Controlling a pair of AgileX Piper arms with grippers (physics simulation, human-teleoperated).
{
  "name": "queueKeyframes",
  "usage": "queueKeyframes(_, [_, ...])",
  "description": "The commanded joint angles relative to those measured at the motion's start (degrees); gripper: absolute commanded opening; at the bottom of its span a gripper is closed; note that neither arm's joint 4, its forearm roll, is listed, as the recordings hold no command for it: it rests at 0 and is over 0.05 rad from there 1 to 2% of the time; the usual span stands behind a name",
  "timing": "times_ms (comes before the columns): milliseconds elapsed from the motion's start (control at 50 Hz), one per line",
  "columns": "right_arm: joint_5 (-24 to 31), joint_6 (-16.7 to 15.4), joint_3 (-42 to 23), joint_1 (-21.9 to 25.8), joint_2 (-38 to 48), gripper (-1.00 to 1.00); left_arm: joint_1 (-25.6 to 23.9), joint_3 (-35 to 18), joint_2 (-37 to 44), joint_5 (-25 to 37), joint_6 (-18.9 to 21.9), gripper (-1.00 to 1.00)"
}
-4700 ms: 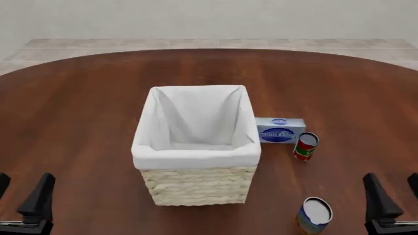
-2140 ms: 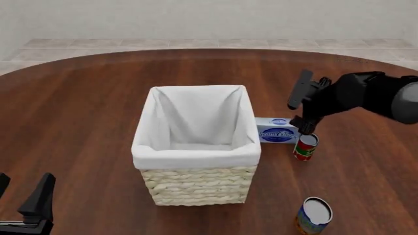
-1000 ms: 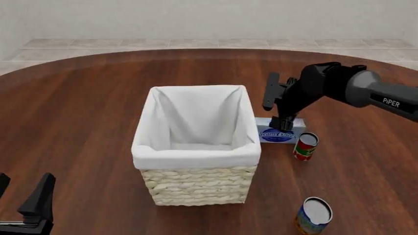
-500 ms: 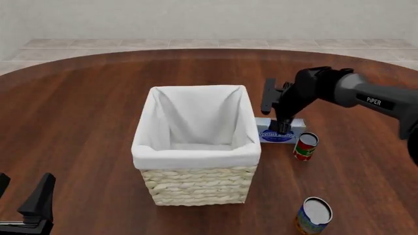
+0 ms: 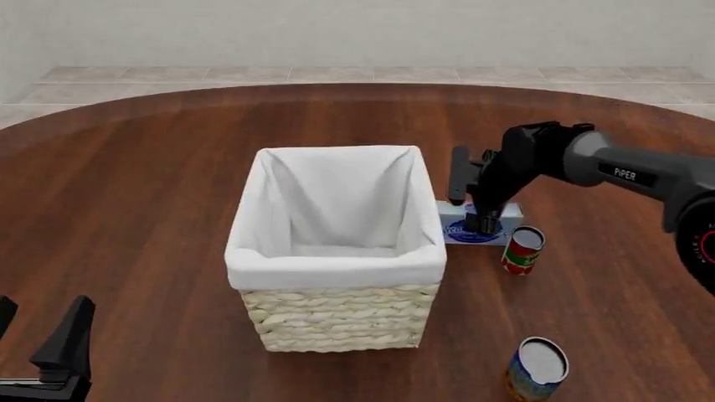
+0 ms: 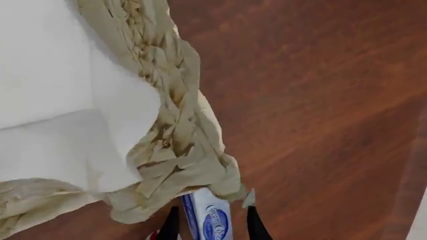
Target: Pick up the cream cheese box, and put it in the basket.
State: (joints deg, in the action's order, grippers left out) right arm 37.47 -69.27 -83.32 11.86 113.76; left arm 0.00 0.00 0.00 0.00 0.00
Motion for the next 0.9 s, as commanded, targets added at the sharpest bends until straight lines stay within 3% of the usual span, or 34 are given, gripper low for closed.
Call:
queueKeyframes(20, [-2.4,-5.1,2.8,-2.2,0.2,1.0,0.0,0.0,0.0,0.0,0.0,1.0])
queueKeyframes(200, [-3.6,-7.9,4.8,-2.5,-0.7,1.0,0.0,0.0,0.0,0.0,0.0,1.0])
queueKeyframes(220, [-5.3,-9.8,6.2,-3.0,-1.1,1.0,0.0,0.0,0.0,0.0,0.0,1.0])
queueKeyframes(280, [-5.4,-10.0,5.6,-3.7,-0.6,1.0,0.0,0.0,0.0,0.0,0.0,1.0])
queueKeyframes(300, [-6.4,-11.8,8.4,-3.3,-1.8,1.0,0.0,0.0,0.0,0.0,0.0,1.0])
queueKeyframes(320, [-7.3,-12.1,8.6,-3.8,-2.1,-1.0,0.0,0.0,0.0,0.0,0.0,1.0])
queueKeyframes(340, [-8.7,-13.3,9.4,-4.7,-2.4,-1.0,0.0,0.0,0.0,0.0,0.0,1.0])
queueKeyframes(700, [-7.6,-10.8,8.1,-3.5,-3.9,-1.0,0.0,0.0,0.0,0.0,0.0,1.0])
queueKeyframes(900, [-8.2,-12.0,10.3,-4.5,-11.1,-1.0,0.0,0.0,0.0,0.0,0.0,1.0])
